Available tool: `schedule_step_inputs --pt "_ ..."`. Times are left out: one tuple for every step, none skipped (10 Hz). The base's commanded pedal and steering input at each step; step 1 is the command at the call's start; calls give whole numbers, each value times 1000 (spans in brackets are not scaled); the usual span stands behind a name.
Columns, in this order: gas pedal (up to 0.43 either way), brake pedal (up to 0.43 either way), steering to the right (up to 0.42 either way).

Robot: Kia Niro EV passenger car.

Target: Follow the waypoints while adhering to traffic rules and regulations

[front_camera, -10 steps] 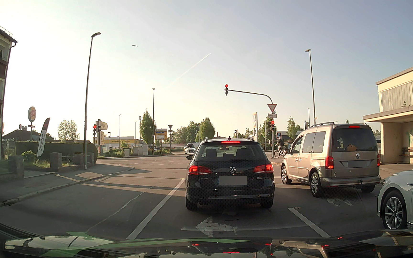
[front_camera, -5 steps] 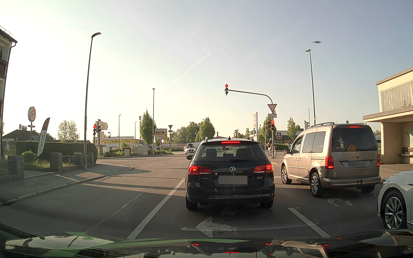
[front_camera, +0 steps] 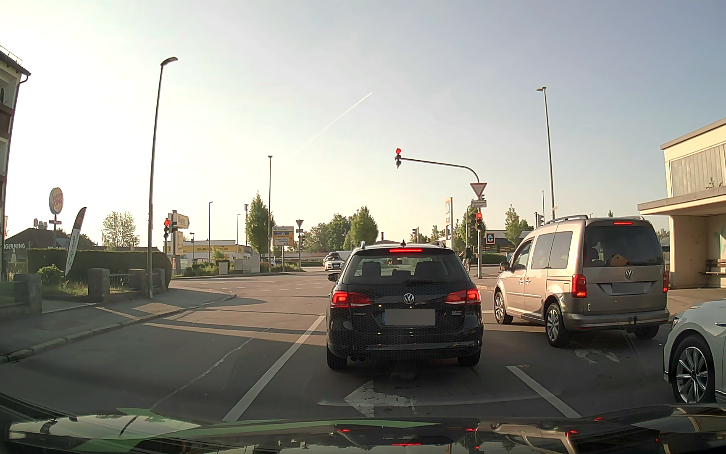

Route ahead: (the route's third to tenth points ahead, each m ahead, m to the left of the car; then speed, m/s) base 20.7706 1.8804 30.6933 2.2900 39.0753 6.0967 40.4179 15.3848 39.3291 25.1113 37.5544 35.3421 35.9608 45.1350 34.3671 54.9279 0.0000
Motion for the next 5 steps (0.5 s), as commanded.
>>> schedule_step_inputs --pt "0 494 -12" --pt "0 494 -12" --pt "0 494 -12" --pt "0 494 -12" --pt "0 494 -12"
